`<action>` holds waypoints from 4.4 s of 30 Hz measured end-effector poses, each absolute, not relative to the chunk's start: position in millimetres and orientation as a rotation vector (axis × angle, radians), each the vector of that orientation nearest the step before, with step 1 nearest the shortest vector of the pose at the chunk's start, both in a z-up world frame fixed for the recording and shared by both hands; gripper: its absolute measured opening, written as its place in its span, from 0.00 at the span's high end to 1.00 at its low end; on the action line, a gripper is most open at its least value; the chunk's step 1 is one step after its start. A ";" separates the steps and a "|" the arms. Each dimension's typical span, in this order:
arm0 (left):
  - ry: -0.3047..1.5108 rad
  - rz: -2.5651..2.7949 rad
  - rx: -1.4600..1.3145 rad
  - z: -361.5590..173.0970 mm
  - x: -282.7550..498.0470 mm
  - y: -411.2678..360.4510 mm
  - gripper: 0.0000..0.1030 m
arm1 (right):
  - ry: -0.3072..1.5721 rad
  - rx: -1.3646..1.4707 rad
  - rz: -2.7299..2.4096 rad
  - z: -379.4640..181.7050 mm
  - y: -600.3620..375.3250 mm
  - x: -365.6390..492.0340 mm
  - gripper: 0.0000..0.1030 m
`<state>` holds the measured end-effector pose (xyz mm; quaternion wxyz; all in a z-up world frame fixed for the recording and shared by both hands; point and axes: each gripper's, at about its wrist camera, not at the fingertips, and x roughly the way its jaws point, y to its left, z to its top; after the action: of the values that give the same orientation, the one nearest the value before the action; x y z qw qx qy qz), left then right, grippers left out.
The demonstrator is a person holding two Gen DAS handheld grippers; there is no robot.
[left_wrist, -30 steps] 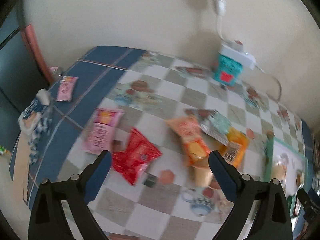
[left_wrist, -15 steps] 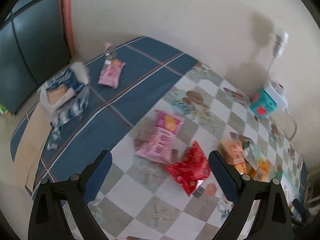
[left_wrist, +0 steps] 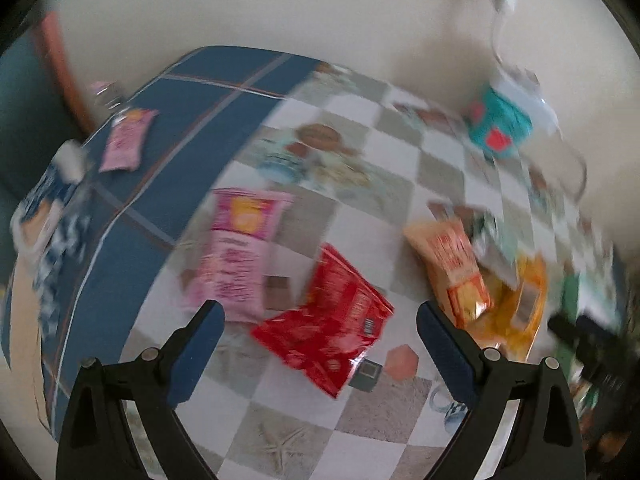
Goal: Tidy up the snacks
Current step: 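Move both tools back over the remaining snacks, then grasp the orange bun pack with the right tool while the left tool grasps the red Nice pack, then carry the orange bun pack and red Nice pack into the tray and release both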
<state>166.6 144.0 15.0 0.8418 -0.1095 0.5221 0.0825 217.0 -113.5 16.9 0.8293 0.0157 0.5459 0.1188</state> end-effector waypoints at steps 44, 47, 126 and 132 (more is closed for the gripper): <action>1.210 0.186 -0.145 -22.7 188.1 129.7 0.49 | 1.223 -0.012 0.243 -15.0 -108.3 235.1 0.37; 1.215 0.197 -0.112 -23.9 189.8 125.2 0.49 | 1.227 0.010 0.249 -14.5 -112.8 231.5 0.47; 0.820 -0.296 0.079 130.8 157.6 -171.1 0.63 | 1.042 0.222 -0.088 89.9 -423.2 119.9 0.54; 0.866 -0.379 0.125 108.5 158.7 -214.4 0.63 | 1.037 0.204 -0.094 95.8 -434.7 122.4 0.54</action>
<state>158.7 -214.4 108.5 0.8886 0.0599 0.4166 -0.1825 122.4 -434.7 95.8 0.8626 0.0975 0.4944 -0.0446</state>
